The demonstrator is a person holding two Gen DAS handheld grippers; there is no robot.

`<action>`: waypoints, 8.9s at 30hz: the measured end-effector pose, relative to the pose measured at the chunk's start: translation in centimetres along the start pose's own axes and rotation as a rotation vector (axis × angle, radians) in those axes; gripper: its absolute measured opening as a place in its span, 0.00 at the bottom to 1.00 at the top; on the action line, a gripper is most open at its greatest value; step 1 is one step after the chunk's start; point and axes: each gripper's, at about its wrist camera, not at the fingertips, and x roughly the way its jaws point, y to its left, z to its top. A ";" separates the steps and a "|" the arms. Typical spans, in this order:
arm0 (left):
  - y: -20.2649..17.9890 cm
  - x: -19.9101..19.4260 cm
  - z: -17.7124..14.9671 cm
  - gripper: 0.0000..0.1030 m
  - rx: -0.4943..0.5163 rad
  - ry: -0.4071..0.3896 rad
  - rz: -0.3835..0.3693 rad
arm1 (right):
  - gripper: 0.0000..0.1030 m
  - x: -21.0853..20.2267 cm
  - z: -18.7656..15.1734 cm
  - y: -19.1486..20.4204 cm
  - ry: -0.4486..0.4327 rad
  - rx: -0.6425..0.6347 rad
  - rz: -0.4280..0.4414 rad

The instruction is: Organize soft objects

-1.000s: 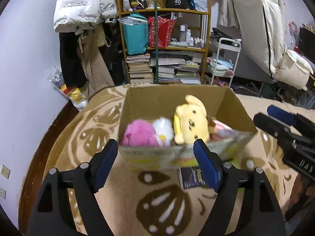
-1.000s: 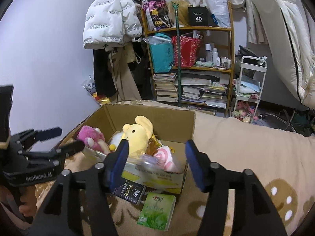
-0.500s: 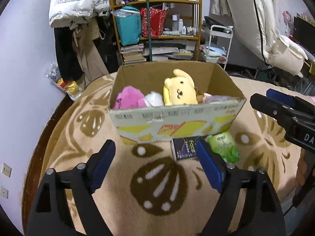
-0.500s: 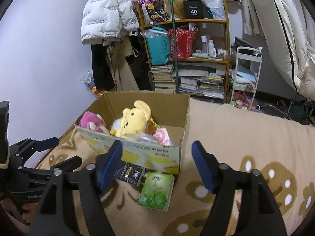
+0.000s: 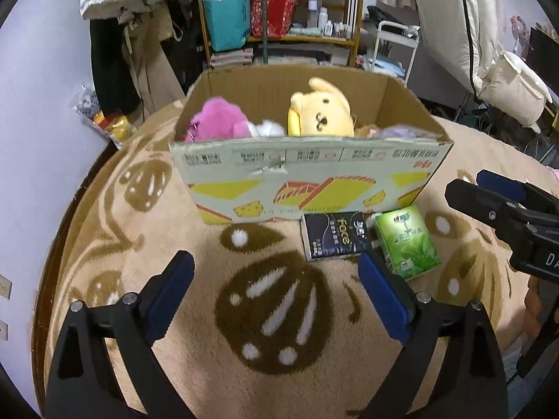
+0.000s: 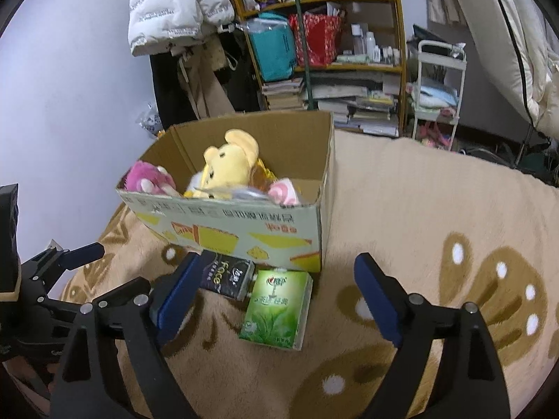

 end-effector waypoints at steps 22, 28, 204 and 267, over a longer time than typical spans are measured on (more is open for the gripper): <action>-1.6 4.4 -0.1 0.91 0.058 0.053 -0.113 | 0.90 5.6 -1.4 -2.1 0.144 0.106 0.040; -1.9 5.1 -0.3 0.91 0.065 0.057 -0.132 | 0.90 7.2 -1.6 -2.0 0.181 0.120 0.018; 0.5 -1.2 6.6 0.83 -0.029 -0.297 0.066 | 0.84 2.2 7.5 0.0 -0.233 -0.002 0.029; 1.0 -14.0 -5.5 0.97 -0.022 -0.456 0.185 | 1.00 -13.8 -1.6 1.9 -0.400 -0.023 0.007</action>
